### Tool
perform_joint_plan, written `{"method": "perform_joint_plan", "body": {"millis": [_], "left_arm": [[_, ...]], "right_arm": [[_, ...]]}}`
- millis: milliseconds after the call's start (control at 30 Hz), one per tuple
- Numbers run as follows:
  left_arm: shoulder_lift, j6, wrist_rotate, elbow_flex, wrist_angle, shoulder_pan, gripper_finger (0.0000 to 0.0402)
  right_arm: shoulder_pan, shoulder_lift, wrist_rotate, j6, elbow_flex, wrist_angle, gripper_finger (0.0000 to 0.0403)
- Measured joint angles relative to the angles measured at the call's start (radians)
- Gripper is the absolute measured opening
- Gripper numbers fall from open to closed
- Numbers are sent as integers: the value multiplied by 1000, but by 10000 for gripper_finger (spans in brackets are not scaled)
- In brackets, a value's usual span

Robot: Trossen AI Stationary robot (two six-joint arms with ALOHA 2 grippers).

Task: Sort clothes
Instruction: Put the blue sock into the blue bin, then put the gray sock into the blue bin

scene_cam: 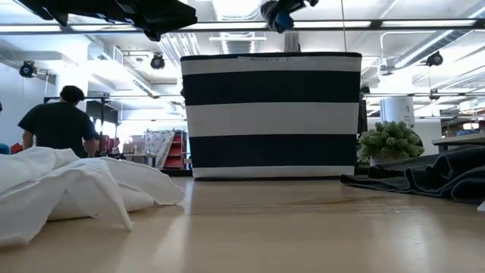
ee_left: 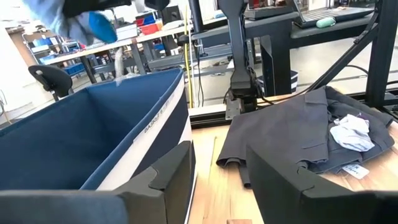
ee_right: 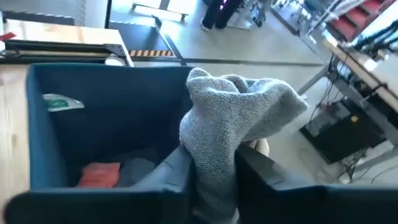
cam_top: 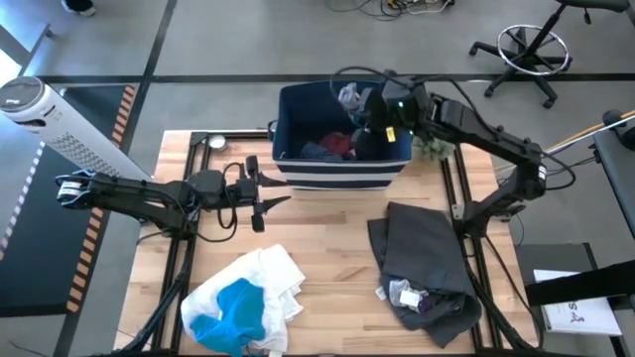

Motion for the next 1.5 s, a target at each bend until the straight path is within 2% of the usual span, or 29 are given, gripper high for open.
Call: {"method": "perform_joint_plan", "body": {"millis": [267, 367, 467, 567, 667, 767, 900, 933, 1133, 1333, 1500], "left_arm": [[0, -10, 0, 0, -12, 0, 147], [0, -11, 0, 0, -14, 0, 155], [0, -21, 0, 0, -14, 0, 163], [0, -21, 0, 0, -17, 0, 169], [-3, -14, 0, 0, -21, 0, 171], [-11, -5, 0, 0, -39, 0, 167], [-20, -4, 0, 0, -64, 0, 154], [-21, -3, 0, 0, -64, 0, 150], [-22, 5, 0, 0, -76, 0, 123], [-22, -5, 0, 0, -94, 0, 83], [-23, -8, 0, 0, -101, -2, 51]], "right_arm": [[-25, 58, -35, 45, 5, -9, 201], [-25, 72, -36, 27, 4, -21, 221], [-25, 71, -34, 17, 4, -19, 224], [-25, 62, -34, 4, 4, -38, 215], [-24, 41, -34, -12, 4, -82, 187], [-11, 19, -33, -16, 4, -167, 133], [38, 6, -34, -6, 2, -325, 30], [55, 4, -34, 3, 2, -365, 16], [207, 3, -80, 119, -13, -541, 3], [435, -19, -111, 277, -59, -576, 1], [628, -63, -115, 463, -163, -577, 8]]}}
